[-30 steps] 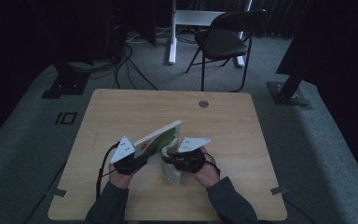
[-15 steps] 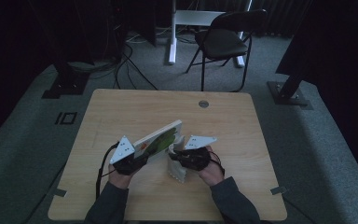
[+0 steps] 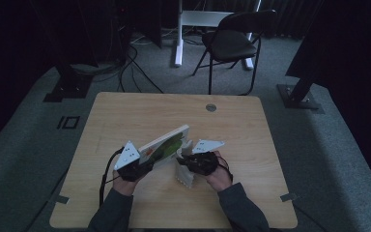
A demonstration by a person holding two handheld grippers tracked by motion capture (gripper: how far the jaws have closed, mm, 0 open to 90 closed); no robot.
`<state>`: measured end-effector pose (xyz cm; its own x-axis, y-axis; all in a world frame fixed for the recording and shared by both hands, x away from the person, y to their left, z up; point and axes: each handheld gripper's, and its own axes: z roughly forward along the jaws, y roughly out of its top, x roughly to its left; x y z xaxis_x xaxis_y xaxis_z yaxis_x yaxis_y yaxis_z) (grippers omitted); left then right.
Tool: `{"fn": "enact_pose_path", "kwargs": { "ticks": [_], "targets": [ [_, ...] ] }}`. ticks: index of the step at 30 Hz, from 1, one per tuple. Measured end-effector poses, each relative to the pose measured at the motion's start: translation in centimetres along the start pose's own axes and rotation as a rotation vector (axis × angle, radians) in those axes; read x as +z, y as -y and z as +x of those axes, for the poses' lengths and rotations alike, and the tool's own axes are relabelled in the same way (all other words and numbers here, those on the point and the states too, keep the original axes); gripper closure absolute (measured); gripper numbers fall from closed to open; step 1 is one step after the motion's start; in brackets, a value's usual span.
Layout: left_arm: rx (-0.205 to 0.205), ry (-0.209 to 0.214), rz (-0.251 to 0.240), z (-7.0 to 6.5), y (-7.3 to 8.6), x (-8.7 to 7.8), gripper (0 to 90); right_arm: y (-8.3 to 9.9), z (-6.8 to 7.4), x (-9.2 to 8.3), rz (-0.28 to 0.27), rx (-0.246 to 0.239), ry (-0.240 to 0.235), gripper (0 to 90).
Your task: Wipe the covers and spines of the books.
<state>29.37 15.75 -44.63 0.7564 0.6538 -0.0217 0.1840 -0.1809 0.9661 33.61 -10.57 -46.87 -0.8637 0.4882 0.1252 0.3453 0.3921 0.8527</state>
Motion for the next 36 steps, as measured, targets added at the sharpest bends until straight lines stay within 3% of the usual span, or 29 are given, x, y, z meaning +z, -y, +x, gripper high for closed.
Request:
{"fn": "enact_pose_path", "kwargs": {
  "ticks": [18, 36],
  "targets": [
    [0.002, 0.000, 0.002, 0.0, 0.0, -0.1, 77.7, 0.9, -1.0, 0.6, 0.004, 0.044, 0.016, 83.0],
    [0.006, -0.001, -0.007, -0.1, -0.2, -0.3, 77.7, 2.1, -2.4, 1.2, 0.057, 0.119, 0.053, 83.1]
  ]
}}
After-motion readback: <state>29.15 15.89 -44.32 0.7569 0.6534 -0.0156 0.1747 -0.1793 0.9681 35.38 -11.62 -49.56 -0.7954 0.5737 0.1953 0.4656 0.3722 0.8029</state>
